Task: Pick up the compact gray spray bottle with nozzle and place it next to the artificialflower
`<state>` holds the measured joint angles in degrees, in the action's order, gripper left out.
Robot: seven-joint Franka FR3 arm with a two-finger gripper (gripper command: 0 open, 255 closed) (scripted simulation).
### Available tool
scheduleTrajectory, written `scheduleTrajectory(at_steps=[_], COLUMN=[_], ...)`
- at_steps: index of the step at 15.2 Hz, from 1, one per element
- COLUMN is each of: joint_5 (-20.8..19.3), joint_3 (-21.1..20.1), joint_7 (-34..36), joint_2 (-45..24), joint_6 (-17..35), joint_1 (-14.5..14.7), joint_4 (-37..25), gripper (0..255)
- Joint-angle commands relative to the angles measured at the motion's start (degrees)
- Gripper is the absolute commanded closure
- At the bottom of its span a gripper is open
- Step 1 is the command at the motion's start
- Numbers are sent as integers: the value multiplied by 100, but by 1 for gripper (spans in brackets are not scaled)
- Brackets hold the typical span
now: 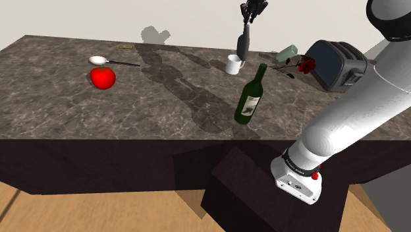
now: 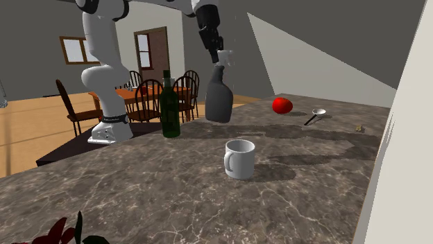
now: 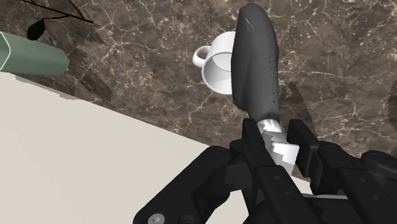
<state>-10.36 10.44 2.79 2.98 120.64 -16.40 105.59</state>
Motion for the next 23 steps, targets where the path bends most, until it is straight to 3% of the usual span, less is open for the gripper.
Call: scheduleTrajectory(at_steps=[1,23], joint_5=[16,195], joint_3=[1,0], joint_7=[-33,-340], joint_2=[2,-387], joint_6=[-155,-1924], joint_1=[0,5], joint_4=[-155,-2330], gripper=[255,255])
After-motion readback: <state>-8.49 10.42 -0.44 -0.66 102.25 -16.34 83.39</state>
